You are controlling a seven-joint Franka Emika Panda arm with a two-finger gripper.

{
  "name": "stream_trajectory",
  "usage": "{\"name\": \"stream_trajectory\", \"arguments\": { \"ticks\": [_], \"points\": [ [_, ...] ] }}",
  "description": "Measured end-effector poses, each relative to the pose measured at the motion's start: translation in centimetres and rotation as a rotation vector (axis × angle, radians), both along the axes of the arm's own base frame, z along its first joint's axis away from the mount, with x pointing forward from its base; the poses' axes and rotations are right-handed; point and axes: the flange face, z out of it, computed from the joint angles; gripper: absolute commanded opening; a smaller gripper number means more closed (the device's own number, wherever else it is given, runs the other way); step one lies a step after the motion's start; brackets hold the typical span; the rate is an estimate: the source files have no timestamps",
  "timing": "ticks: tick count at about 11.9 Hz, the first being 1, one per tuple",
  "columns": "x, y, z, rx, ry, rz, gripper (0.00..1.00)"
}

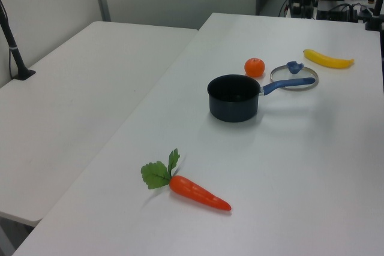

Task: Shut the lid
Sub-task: 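Move the gripper over the glass lid's blue knob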

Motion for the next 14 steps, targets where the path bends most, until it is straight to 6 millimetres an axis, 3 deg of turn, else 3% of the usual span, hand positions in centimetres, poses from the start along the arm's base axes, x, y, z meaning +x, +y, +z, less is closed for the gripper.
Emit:
{"name": "stream_trajectory", "arguments": {
  "ticks": [4,14],
  "points": [
    [-0.1,-2.4,-0.1,0.045,-0.010,-0.054,1.00],
    [-0.7,-3.0,0.0,0.064,0.014,-0.068,1.00]
  ]
}}
